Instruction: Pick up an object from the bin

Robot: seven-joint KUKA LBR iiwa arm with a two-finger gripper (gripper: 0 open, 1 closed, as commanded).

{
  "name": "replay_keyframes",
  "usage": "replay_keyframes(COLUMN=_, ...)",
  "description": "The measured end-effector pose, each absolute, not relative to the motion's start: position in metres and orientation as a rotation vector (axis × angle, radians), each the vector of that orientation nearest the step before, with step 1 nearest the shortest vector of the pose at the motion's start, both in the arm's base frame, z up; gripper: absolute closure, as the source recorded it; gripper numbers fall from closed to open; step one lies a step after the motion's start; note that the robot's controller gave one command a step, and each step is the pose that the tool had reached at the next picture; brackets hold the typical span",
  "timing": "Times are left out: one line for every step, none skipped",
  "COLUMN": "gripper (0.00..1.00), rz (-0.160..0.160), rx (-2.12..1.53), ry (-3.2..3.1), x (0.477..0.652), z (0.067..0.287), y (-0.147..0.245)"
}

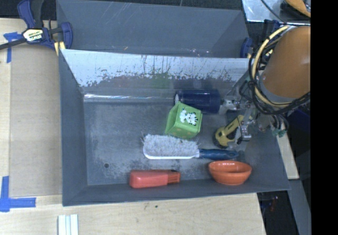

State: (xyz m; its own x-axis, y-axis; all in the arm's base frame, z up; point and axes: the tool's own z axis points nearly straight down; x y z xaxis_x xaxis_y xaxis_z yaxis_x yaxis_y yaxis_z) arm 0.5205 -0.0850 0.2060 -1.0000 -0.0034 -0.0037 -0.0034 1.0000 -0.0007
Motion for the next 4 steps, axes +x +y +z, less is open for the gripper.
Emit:
replay_keyframes(gripper=0.00, rz=-0.001, rx=-0.005, ry=3.138, x=0.520, z=0.206, y=-0.085)
replay_keyframes(gripper=0.00, rz=-0.003, rx=-0.046, ry=3.132, x=0.552, z=0.308, y=-0.098)
replay_keyframes(gripper=0.00, rz=0.002, rx=-0.053, ry=3.144, x=0.525, z=0.290, y=-0.070)
replay_keyframes(gripper=0.00, rz=-0.007, rx=-0.103, ry=3.120, x=0.513, z=0.275, y=-0.065)
